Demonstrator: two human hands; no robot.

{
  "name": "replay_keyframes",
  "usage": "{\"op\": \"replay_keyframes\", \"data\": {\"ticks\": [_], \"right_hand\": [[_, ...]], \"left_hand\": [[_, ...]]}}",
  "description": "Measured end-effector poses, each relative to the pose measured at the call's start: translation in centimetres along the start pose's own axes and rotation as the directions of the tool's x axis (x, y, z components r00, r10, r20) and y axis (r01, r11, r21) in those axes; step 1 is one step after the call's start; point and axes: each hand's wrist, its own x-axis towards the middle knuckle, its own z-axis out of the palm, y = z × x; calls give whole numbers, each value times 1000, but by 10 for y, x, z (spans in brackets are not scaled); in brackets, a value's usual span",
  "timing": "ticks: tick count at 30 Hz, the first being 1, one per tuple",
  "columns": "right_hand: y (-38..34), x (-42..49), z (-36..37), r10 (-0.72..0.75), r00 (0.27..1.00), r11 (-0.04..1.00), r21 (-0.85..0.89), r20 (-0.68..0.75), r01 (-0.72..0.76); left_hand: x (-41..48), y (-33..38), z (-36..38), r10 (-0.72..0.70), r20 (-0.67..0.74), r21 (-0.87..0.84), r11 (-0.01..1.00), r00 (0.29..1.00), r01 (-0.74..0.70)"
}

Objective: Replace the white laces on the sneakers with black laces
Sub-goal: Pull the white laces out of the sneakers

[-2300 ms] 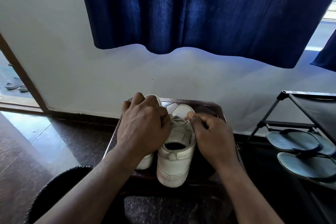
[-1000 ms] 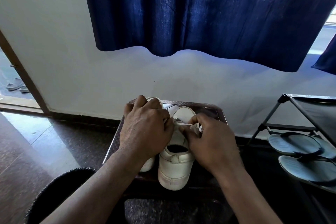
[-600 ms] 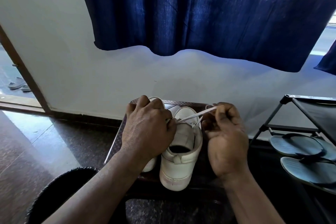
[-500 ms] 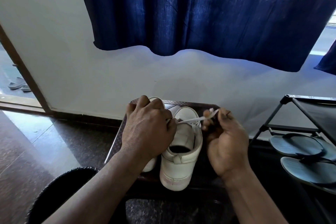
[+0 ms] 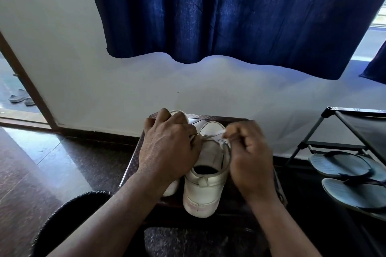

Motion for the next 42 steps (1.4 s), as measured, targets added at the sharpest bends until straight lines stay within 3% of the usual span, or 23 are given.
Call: {"op": "replay_keyframes", "data": {"ticks": [1, 2, 3, 4, 5, 6, 7, 8, 10, 11, 13, 16, 20, 21, 23, 24, 26, 27, 28, 31, 34, 37, 42], "right_hand": [[0, 4, -2, 139, 989, 964, 237, -49, -124], [-4, 7, -5, 304, 952, 822, 519, -47, -237], [-8, 11, -8, 448, 893, 587, 742, 36, -324], [-11, 15, -11, 519, 843, 376, 850, 138, -371], [-12, 16, -12, 549, 811, 275, 872, 203, -405], [-10, 16, -11, 565, 795, 282, 853, 222, -439], [-7, 15, -9, 566, 803, 393, 794, 189, -464], [-5, 12, -7, 530, 840, 587, 663, 119, -464], [-1, 7, -6, 336, 942, 920, 212, 15, -331], [1, 6, -6, 248, 967, 969, -9, 52, -248], [-2, 5, -7, 221, 951, 952, -261, 215, -162], [-3, 3, -6, 216, 930, 915, -395, 298, -86], [4, -3, 2, -60, 987, 957, -272, 147, 99], [3, -2, 2, -70, 995, 978, -192, 70, 82], [-1, 3, -2, 118, 990, 982, 154, -80, -105], [-2, 7, -6, 272, 957, 887, 412, -101, -209], [-6, 13, -14, 541, 840, 489, 796, 43, -356], [-5, 15, -16, 598, 794, 356, 852, 108, -384], [-4, 14, -15, 621, 770, 317, 853, 145, -415], [-4, 9, -5, 591, 797, 521, 696, 122, -493], [-2, 6, 4, 493, 870, 759, 482, 14, -438], [3, 4, 2, 283, 959, 958, 57, -9, -282], [-4, 2, -2, 193, 945, 884, -465, 262, -52]], "left_hand": [[0, 0, 0, -4, 4, -3, 1000, 1000, 4], [0, 0, 0, -6, 8, -4, 1000, 1000, 6], [0, 0, 0, -5, 9, -3, 1000, 1000, 5], [0, 0, 0, -4, 10, -2, 1000, 1000, 4], [0, 0, 0, -5, 10, -1, 1000, 1000, 5], [0, 0, -1, -7, 10, -1, 1000, 1000, 7], [0, 0, -1, -10, 11, -1, 1000, 1000, 10], [0, 0, -1, -12, 13, -2, 1000, 1000, 12], [0, 0, -1, -14, 16, 0, 1000, 1000, 14], [0, 1, -1, -13, 15, 3, 1000, 1000, 13], [0, 1, -1, -11, 16, 9, 1000, 1000, 11], [0, 1, -1, -12, 10, 21, 1000, 1000, 12], [1, 1, 0, 0, 5, 21, 1000, 1000, 0], [1, 1, -1, 1, 9, 20, 1000, 1000, -1], [1, 1, -1, -3, 19, 16, 1000, 1000, 2], [0, 1, -2, -5, 22, 13, 1000, 1000, 4], [0, 1, -2, -7, 26, 11, 1000, 1000, 7], [0, 1, -2, -7, 28, 13, 1000, 1000, 7], [0, 1, -2, -7, 28, 14, 1000, 1000, 7], [0, 1, -2, -14, 26, 5, 1000, 1000, 14], [0, 1, -1, -11, 20, 1, 1000, 1000, 11], [0, 0, -1, -7, 18, 8, 1000, 1000, 6], [1, 1, -2, 5, 27, 19, 1000, 1000, -5]]}}
